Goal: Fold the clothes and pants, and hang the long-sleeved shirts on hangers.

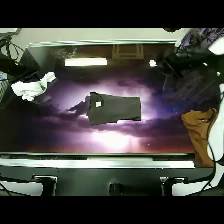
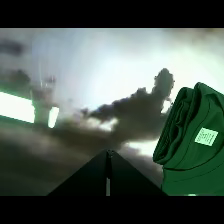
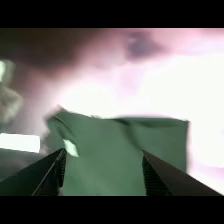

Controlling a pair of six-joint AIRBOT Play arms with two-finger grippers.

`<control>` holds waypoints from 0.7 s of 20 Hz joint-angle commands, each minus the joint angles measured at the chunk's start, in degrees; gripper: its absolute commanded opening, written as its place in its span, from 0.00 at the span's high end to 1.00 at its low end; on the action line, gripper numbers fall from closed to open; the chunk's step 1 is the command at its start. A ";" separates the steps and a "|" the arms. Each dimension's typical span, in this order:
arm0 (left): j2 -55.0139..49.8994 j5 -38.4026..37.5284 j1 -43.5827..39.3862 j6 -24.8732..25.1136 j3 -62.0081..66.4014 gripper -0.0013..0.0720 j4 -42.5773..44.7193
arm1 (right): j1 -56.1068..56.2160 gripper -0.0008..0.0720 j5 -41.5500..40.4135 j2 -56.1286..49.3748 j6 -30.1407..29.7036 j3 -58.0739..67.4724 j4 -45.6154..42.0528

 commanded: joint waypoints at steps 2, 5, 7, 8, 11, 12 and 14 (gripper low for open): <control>0.04 -0.02 -0.09 0.00 -0.02 0.96 0.04 | -9.79 0.25 4.46 -1.25 -14.93 -16.50 8.90; 0.04 -0.02 -0.09 0.00 -0.02 0.96 0.04 | -9.51 0.25 -2.01 -1.31 -22.38 -31.21 14.97; 0.04 -0.02 -0.09 0.00 -0.02 0.96 0.04 | -8.81 0.25 -6.45 -1.31 -26.64 -38.84 19.21; 0.04 -0.02 -0.09 0.02 -0.02 0.96 0.04 | -8.09 0.25 -8.28 -1.42 -27.98 -41.59 19.85; 0.04 -0.02 -0.09 0.00 -0.02 0.96 0.04 | -4.26 0.25 -9.38 -4.15 -30.69 -43.85 21.81; 0.04 -0.02 -0.09 0.00 -0.02 0.96 0.04 | -2.54 0.25 -10.36 -5.25 -30.86 -43.85 22.38; 0.04 -0.02 -0.09 0.00 -0.02 0.96 0.04 | 0.39 0.26 -12.76 -6.64 -30.84 -43.85 22.56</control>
